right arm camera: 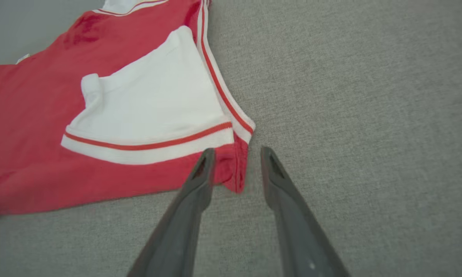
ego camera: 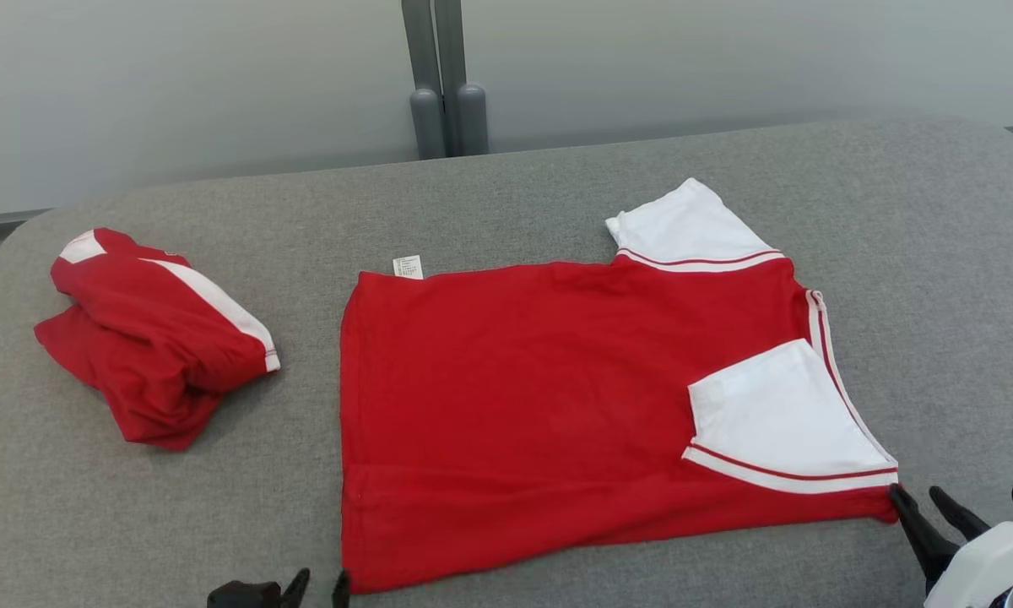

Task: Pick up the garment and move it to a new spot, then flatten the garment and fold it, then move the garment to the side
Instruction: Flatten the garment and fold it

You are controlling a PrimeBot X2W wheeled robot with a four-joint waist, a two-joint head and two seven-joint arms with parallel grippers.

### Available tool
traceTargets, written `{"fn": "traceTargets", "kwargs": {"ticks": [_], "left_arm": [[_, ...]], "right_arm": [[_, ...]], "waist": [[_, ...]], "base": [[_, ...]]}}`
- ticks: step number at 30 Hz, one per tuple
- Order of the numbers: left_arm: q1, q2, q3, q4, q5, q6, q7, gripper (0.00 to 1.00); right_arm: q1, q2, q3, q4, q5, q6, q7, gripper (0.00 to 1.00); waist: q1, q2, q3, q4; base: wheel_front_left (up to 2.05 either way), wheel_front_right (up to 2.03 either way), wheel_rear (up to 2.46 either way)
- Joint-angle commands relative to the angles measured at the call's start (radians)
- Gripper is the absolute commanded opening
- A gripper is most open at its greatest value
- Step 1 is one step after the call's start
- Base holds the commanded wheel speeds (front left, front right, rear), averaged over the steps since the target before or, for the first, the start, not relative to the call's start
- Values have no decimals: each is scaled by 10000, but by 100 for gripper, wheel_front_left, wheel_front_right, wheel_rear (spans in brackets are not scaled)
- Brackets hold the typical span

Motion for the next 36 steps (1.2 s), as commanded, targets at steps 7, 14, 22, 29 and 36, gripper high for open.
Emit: {"fn": "traceTargets", "kwargs": {"ticks": [7,14,22,29,36], "left_arm": [[-305,-46,291,-15,48,43,-763,100],[-637,-23,400,-42,197,26,-1139,100],[-2616,-147,424,249,367,-547,-946,100],[-5316,-657,243,2075,283,-1457,-308,100],[-7559,-1120,94,4055,199,-2303,116,100]], "right_arm": [[155,239,-565,-316,-313,1,-769,100],[27,389,-794,-582,-629,3,-1134,100],[-1557,781,-1068,-586,-1441,3,-1675,100],[-3876,908,-919,119,-1862,3,-1413,100],[-6023,697,-328,956,-1684,3,-1029,100]], "waist": [[0,-1,30,15],[0,-1,75,53],[0,-1,971,189],[0,-1,2100,348],[0,-1,3073,473]], "base": [[0,0,0],[0,0,0],[0,0,0],[0,0,0],[0,0,0]]}}
